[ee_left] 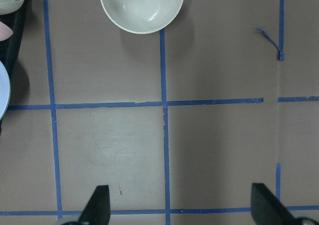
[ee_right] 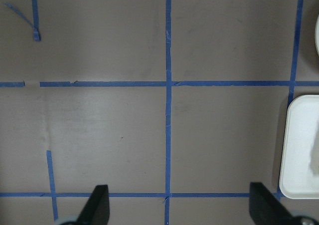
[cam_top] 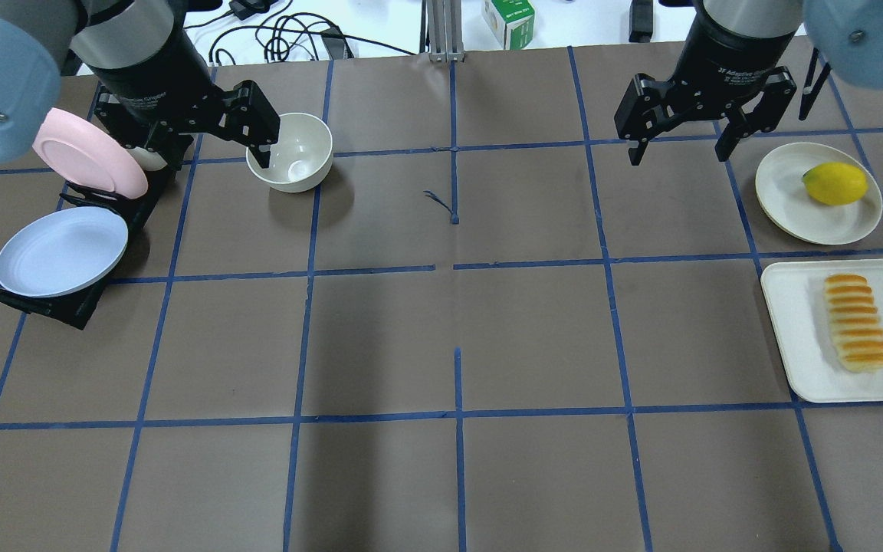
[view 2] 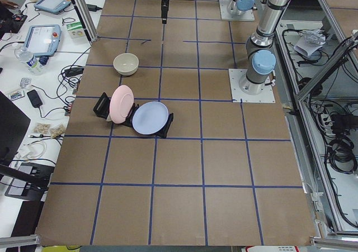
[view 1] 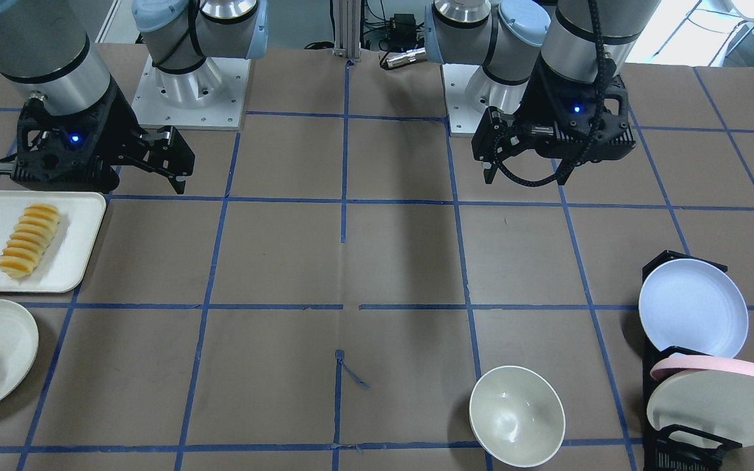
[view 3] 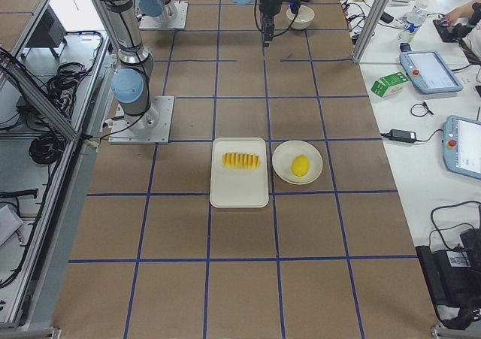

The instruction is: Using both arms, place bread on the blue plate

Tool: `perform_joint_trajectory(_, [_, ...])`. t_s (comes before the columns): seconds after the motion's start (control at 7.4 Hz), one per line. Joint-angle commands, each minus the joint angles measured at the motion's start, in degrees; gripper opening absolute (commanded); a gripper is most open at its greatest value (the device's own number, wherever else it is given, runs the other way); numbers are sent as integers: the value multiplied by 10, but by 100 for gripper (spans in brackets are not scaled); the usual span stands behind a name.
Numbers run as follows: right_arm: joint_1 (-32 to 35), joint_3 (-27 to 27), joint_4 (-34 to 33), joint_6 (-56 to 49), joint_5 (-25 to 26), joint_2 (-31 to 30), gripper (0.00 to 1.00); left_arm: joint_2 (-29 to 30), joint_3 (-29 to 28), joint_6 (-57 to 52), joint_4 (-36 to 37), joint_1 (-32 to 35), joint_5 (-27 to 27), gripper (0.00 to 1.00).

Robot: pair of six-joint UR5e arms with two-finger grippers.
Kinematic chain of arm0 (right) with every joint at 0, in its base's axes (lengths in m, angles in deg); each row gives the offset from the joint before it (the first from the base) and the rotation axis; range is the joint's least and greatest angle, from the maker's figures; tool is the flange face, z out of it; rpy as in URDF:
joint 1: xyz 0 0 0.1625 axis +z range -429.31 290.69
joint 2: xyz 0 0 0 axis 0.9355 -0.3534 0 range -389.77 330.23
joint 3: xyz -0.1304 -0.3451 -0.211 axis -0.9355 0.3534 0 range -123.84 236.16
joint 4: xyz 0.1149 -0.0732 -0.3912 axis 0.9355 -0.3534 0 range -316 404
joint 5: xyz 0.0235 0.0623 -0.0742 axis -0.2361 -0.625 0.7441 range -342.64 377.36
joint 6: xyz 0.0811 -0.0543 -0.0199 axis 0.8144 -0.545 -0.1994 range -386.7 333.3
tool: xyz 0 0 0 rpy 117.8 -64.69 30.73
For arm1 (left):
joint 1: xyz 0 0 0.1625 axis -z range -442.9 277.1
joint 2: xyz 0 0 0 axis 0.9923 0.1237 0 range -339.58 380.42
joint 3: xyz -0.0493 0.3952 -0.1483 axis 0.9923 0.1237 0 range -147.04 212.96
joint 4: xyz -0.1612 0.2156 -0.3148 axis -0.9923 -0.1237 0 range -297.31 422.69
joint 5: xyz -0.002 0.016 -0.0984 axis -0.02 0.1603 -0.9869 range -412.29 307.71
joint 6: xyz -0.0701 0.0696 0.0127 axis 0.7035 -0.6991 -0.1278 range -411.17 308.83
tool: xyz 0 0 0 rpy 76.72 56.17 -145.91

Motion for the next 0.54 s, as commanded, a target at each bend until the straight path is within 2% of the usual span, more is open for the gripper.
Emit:
perform_joint_trajectory(0.0, [-8, 4, 2, -5, 1, 6, 100, -5, 12, 0, 2, -23, -1, 100])
perform_joint_trajectory(0.41, [-5, 0, -2, -6, -2, 2, 100, -6, 15, -4, 3, -35, -2, 100])
